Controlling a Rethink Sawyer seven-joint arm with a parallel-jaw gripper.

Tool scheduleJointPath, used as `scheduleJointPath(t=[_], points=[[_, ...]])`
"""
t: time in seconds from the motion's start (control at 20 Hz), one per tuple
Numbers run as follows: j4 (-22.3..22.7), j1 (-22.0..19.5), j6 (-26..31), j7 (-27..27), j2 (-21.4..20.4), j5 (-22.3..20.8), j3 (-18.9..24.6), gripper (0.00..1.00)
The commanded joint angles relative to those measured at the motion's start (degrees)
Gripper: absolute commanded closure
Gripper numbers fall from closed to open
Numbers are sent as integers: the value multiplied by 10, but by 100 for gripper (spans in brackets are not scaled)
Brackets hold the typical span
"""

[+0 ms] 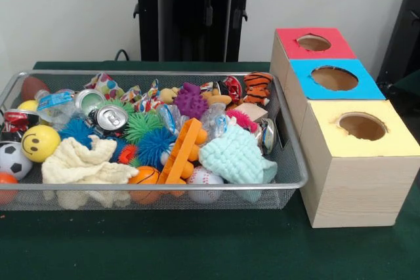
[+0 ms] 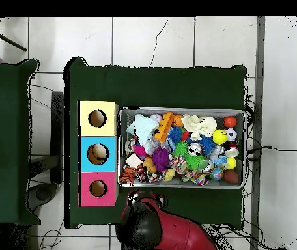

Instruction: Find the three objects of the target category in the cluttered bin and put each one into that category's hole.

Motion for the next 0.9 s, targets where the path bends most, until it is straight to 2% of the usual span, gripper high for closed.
scheduleJointPath(t=[0.05, 0.1, 0.2, 0.65, 0.9], points=[[-7, -5, -55, 81, 52, -20, 52, 0], [-7, 1, -69, 86, 53, -23, 46, 0], [-15, 7, -61, 90, 57, -13, 46, 0], [-99, 47, 14, 86, 87, 23, 37, 0], [-128, 62, 48, 84, 79, 29, 23, 0]])
